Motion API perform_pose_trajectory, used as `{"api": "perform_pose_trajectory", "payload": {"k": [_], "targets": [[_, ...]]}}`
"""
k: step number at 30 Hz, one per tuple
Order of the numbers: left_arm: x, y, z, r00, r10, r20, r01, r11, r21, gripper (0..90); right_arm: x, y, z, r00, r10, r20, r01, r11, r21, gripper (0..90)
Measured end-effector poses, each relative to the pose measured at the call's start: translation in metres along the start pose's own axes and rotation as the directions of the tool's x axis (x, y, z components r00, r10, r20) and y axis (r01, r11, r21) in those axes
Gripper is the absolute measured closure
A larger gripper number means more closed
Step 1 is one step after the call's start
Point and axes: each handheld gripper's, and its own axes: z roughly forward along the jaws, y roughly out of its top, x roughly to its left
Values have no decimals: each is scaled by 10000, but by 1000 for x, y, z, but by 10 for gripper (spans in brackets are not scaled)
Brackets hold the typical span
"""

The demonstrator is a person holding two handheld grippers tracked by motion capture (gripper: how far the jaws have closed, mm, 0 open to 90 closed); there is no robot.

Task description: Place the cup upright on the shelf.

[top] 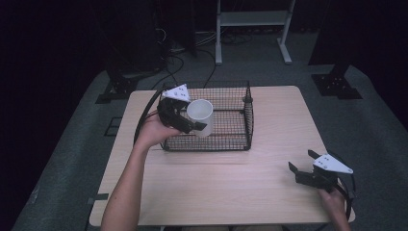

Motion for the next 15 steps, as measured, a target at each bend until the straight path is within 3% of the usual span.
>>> {"api": "perform_pose_trajectory", "payload": {"k": [15], "targets": [[22, 8, 13, 10000, -83, 26, 83, 9995, 291, 219, 0, 0, 0, 10000, 3, 5, -3, 10000, -30, 131]]}}
